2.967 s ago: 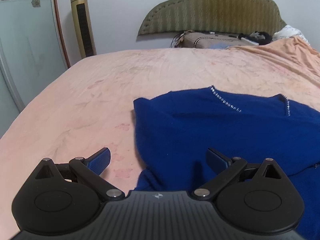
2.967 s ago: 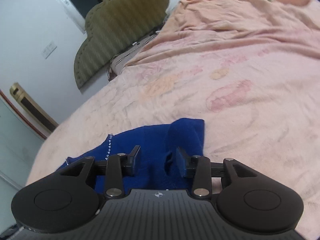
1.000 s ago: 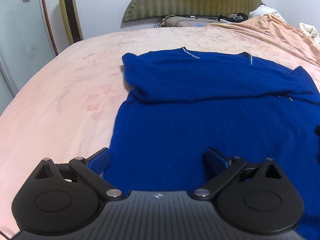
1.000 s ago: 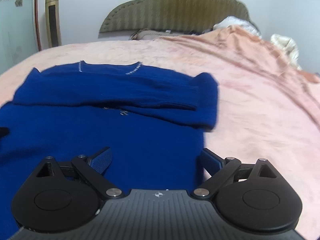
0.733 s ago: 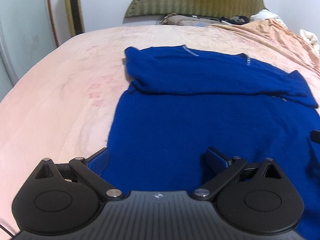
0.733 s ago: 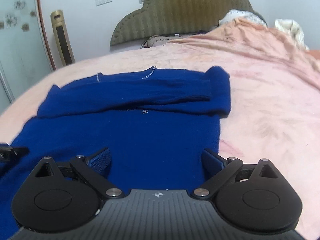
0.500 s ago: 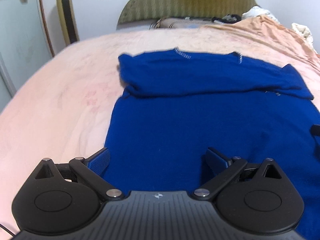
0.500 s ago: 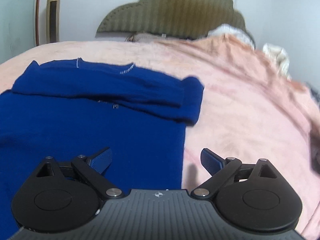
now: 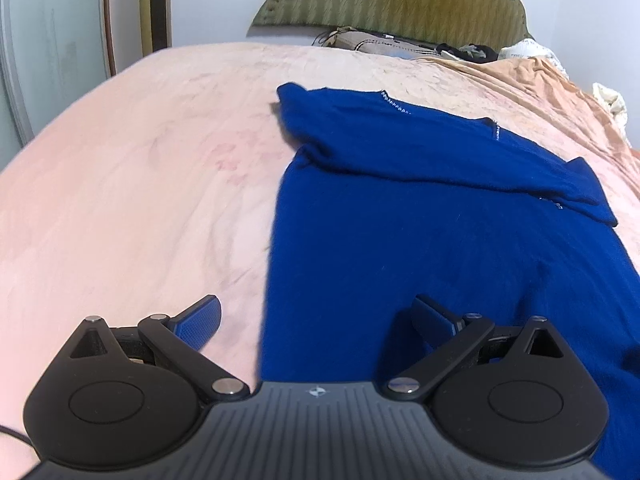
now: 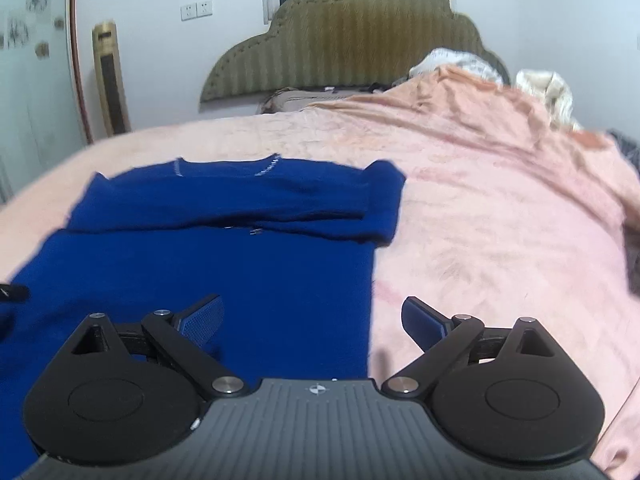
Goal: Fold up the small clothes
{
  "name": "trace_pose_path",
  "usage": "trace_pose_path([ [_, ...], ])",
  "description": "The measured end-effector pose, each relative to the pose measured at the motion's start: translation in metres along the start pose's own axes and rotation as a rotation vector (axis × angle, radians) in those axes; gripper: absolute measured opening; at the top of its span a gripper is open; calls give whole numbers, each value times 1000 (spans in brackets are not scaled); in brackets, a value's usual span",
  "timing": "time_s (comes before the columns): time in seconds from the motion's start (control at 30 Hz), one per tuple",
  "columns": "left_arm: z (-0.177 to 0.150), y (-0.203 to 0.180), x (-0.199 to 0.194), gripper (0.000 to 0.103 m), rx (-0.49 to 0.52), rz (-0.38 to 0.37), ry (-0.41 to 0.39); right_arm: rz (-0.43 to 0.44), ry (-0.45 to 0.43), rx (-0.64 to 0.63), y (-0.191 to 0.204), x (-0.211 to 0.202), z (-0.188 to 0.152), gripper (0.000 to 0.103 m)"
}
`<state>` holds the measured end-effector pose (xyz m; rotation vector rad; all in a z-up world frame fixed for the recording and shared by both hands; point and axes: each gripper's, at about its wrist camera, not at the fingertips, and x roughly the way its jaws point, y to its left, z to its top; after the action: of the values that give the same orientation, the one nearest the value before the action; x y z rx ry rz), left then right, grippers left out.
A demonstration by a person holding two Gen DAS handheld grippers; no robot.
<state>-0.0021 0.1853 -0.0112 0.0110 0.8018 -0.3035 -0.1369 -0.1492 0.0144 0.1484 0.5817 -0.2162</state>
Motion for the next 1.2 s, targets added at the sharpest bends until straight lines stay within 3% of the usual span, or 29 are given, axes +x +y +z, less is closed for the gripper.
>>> trace_pose_path([
  [0.17, -3, -2, -2, 102, -6, 9, 11, 52, 43, 21, 8, -2, -3, 97],
  [0.33, -2, -17, -2, 102, 9, 30, 17, 155, 55, -85, 49, -4, -6, 98],
  [0.5, -4, -20, -4, 102, 18, 42, 20, 115, 63, -190, 70, -4, -11, 98],
  [0.73, -6, -20, -5, 102, 28, 37, 30, 117, 61, -110, 51, -10, -12, 98],
  [0.9, -16, -5, -15, 101, 61, -17, 29, 94, 51, -100, 28, -17, -12, 98],
  [1.0, -19, 8, -16, 100, 30, -62, 34, 49, 89, -40, -4, -18, -15, 96],
  [1.03, -18, 9, -17, 98, 20, -70, 31, 41, 109, 0, -15, -17, -18, 91],
  [1.07, -17, 8, -17, 89, 19, -81, 31, 44, 129, 36, -23, -16, -21, 87],
  [1.13, -13, -1, -16, 71, 32, -100, 29, 99, 166, 88, -30, -12, -28, 69],
  [1.2, -11, -12, -14, 36, 57, -100, 32, 122, 169, 48, -20, -11, -33, 61],
])
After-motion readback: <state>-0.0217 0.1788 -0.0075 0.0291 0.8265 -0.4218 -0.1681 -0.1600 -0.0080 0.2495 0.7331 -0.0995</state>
